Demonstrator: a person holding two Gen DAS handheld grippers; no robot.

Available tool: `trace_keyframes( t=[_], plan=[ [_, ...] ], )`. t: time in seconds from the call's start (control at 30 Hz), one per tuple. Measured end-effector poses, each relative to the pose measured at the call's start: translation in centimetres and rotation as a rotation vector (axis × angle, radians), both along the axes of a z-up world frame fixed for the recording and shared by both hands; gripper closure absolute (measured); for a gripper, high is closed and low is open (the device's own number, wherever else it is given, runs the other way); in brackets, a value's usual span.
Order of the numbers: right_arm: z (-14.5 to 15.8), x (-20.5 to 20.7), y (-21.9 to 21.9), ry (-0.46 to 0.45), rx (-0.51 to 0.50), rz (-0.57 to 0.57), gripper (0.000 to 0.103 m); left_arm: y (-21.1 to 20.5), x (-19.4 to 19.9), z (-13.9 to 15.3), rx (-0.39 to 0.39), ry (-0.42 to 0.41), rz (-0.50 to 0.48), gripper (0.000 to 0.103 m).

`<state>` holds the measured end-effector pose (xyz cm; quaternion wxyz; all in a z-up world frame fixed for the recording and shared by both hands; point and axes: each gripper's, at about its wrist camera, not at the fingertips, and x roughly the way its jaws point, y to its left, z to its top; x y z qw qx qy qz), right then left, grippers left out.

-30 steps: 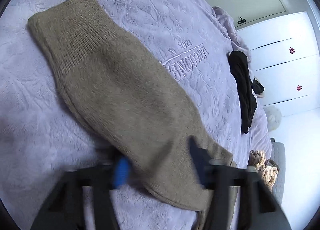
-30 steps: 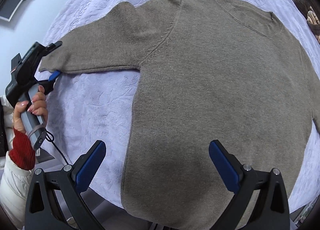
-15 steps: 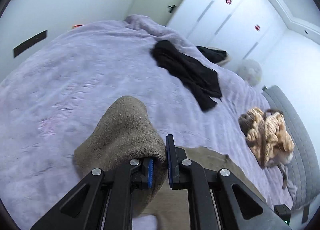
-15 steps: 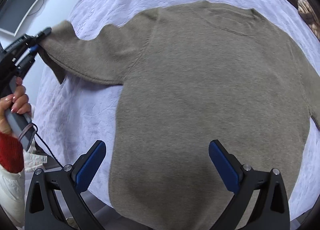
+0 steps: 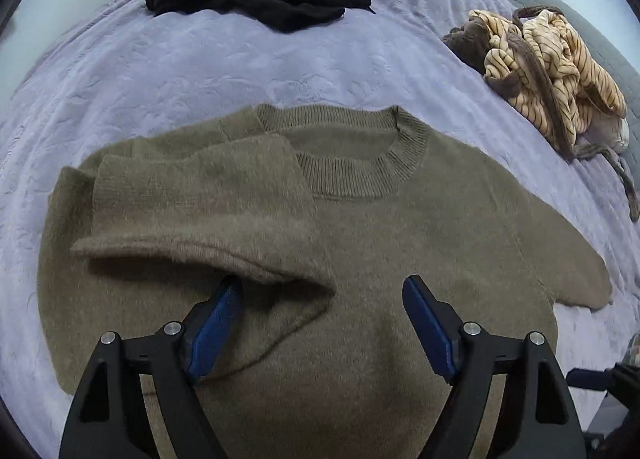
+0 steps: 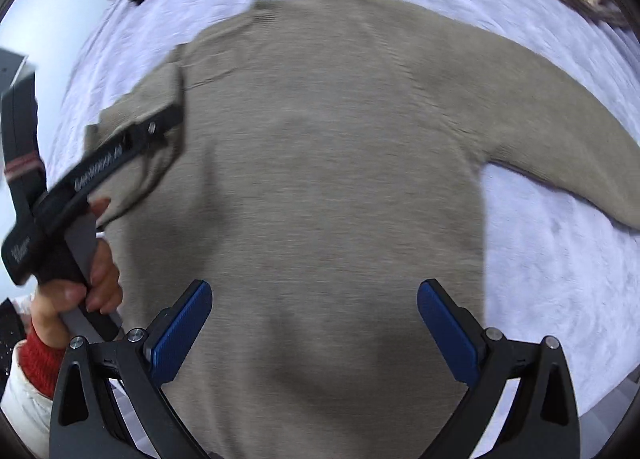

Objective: Fold small clothes
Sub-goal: 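Grasp the sweater sleeve cuff with the left gripper and fold it across the body, then grasp the sweater side edge with the left gripper and fold it inward over the sleeve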

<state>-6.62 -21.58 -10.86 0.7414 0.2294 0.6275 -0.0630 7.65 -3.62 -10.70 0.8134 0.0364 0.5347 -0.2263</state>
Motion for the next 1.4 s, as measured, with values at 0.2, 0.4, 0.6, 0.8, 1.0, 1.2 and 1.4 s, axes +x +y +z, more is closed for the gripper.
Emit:
trace_keyframes(
  t=[0.2, 0.4, 0.6, 0.8, 1.0, 1.2, 1.4],
  plan=[
    [2.6, 4.5, 1.6, -0.100, -0.141, 0.134, 0.001, 6.3, -3.0, 4.7, -0.050, -0.067, 0.030, 0.016],
    [4.5, 13.6, 13.5, -0.273, -0.340, 0.568, 0.001, 15.9, -2.2, 2.6, 0.112, -0.026, 0.260, 0.000],
    [-1.4, 19.9, 21.9, -0.199, -0.626, 0.841, 0.057, 18.8, -2.4, -1.5, 0.182, 0.042, 0.332, 0.000],
    [3.0, 17.9, 9.5, -0.362, -0.160, 0.347, 0.095, 19.0, -2.5, -2.3, 0.142, 0.063, 0.363, 0.000],
    [-3.8, 12.0, -2.7, -0.235, 0.149, -0.058, 0.095, 21.6, -2.1, 0.7, -0.031, 0.116, 0.383, 0.000],
    [-6.4, 9.1, -5.0, -0.263, 0.405, -0.188, 0.065, 22.5, 2.8, 1.7, -0.171, 0.144, 0.345, 0.000],
    [-6.3, 8.8, -5.1, -0.277, 0.443, -0.203, 0.051, 19.5, 8.4, -2.8, -0.175, 0.261, 0.304, 0.012]
  ],
)
